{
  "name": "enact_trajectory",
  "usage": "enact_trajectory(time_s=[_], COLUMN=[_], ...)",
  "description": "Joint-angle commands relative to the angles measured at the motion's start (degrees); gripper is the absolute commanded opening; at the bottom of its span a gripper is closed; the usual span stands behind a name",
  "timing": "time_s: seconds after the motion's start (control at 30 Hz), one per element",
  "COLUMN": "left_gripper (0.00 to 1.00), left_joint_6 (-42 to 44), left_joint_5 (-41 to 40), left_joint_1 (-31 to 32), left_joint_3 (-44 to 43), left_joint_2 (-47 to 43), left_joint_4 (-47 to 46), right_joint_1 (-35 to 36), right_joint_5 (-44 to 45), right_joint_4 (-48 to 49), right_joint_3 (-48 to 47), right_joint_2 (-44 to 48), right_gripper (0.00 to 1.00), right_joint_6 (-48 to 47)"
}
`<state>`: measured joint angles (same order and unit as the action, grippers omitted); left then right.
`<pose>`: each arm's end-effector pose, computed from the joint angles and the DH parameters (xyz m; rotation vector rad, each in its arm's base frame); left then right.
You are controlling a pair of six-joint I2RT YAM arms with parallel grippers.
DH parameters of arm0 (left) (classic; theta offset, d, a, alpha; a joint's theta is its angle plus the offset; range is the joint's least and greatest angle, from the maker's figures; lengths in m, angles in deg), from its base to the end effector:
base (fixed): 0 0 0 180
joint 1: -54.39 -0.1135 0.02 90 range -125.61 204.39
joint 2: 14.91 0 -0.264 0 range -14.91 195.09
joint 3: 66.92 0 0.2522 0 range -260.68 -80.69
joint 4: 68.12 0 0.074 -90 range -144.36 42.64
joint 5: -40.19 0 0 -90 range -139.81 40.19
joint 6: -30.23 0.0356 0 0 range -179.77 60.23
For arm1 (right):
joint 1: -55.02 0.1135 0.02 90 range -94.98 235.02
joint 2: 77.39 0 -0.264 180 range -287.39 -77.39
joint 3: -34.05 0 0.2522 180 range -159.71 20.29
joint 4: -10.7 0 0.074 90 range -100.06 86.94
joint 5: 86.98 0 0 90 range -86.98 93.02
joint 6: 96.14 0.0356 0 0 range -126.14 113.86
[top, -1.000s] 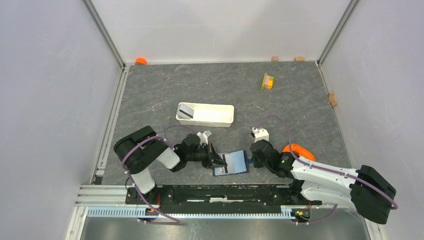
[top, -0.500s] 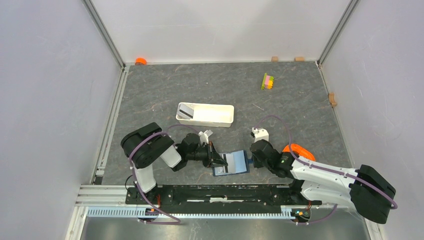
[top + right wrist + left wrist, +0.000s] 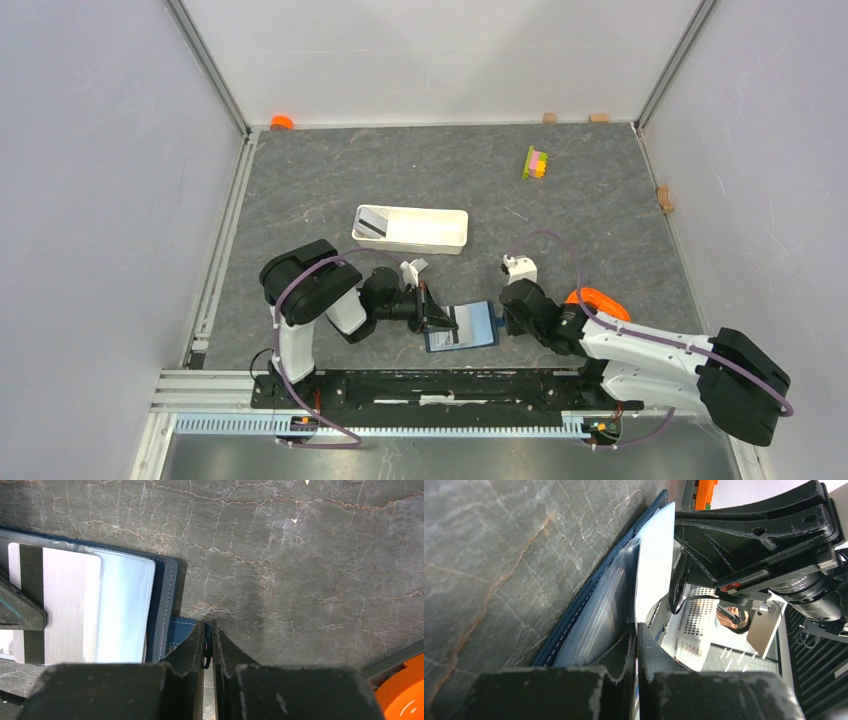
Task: Put the credit cards into the card holder
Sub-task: Insert the credit card into the card holder.
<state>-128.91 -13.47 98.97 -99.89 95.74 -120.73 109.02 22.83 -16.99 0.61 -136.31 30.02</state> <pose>0.1703 -0.1975 0.0706 -0.0210 2.4810 -1.7296 0.1131 0.1351 0.1451 -0.2380 2.4308 0.2742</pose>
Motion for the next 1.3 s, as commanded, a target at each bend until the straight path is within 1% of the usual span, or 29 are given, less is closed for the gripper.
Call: enact_trajectory(time_s=[0.0,0.37,0.43,0.53,0.8,0.93,1.07,1.2,1.27], left_gripper=[0.02,0.02,0.06,0.12,0.2,0.26,0.31,0.39,0.43], left_joint_6=[0.2,0.3,0.1,0.5,5.0,7.5,12.0,17.3,19.0], left_joint_5=[-2.9,-3.7,-4.6,-6.1,-9.6,-11.1,-13.5,-16.6,-18.1], left_joint_1=[-0.2,0.1,0.2,0.9,3.7,4.5,4.5,4.5,4.5], left_joint_3=[0.6,0.6,0.8,0.4,-4.3,-6.5,-8.7,-11.9,-13.3], left_joint_2=[3.5,4.5,4.0,2.6,-3.1,-5.5,-10.6,-16.4,-18.6], left_joint_4=[-0.4,-0.9,-0.5,2.7,17.8,25.1,35.7,49.0,54.1], right_joint_1=[0.4,0.4,0.5,0.4,0.4,0.5,0.4,0.4,0.4], right_joint_5=[-0.6,-0.6,-0.6,-0.7,0.0,0.6,1.2,1.7,1.9], right_joint_4=[0.8,0.6,0.7,0.7,-0.3,-0.8,-1.7,-2.1,-2.2], right_joint_3=[0.0,-0.3,-0.4,-0.5,-0.6,-0.7,-0.5,-0.5,-0.6], right_joint_2=[-1.2,-1.4,-1.5,-1.1,1.2,2.2,2.9,3.5,3.8], right_gripper=[0.09,0.08,0.08,0.08,0.04,0.02,0.01,0.0,0.0], right_joint_6=[0.3,0.1,0.1,0.1,0.0,0.0,0.0,0.0,0.0])
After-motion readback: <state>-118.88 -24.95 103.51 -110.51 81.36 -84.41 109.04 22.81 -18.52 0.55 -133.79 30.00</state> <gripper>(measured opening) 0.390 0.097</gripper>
